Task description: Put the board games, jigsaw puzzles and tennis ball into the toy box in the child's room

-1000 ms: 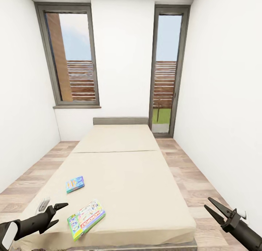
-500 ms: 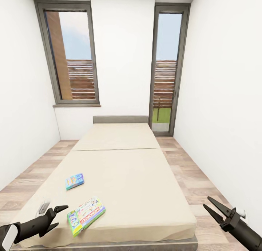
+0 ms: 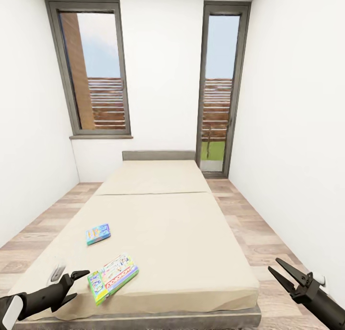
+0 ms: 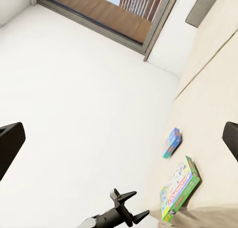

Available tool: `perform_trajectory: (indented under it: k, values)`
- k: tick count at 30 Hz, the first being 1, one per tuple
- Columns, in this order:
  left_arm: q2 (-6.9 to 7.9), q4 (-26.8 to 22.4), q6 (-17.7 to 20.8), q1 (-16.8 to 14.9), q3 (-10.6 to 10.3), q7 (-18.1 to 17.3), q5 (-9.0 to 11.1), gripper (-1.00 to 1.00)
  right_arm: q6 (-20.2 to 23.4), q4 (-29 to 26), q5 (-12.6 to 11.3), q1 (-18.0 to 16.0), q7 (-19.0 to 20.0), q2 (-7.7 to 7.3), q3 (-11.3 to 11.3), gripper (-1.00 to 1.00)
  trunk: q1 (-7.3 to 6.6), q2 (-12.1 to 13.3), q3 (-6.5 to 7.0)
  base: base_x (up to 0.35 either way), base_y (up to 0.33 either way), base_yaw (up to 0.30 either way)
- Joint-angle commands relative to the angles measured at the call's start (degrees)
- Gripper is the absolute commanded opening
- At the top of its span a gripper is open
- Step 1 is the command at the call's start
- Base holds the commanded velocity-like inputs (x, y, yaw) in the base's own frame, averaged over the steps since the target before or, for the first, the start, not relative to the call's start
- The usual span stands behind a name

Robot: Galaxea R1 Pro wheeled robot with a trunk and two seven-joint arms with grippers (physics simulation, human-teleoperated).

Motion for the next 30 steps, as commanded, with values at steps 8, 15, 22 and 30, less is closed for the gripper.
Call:
perform_trajectory:
  k: [8,15,22,30]
  values:
    - [-0.09,0.02,0.25,-0.06,0.16,-0.23,-0.14,1.00,4.44,-0.18,-0.01,0.00,7.75,-0.67,-0.15,1.00,1.32,-2.44,-1.13,0.000,0.000,0.000]
    - [-0.16,0.02,0.25,-0.06,0.15,-0.23,-0.14,1.00,6.66,-0.23,0.07,0.00,12.70,-0.85,-0.12,1.00,1.32,-2.44,-1.13,0.000,0.000,0.000]
    - [-0.18,0.02,0.19,-0.06,0.15,-0.23,-0.14,1.00,6.84,-0.22,0.08,0.00,13.36,-0.81,-0.11,1.00,1.76,-3.25,-1.49,0.000,0.000,0.000]
    - [-0.19,0.02,0.16,-0.06,0.15,-0.23,-0.14,1.00,6.66,-0.14,0.32,0.00,13.45,-0.79,-0.11,1.00,3.52,-6.46,-2.93,0.000,0.000,0.000]
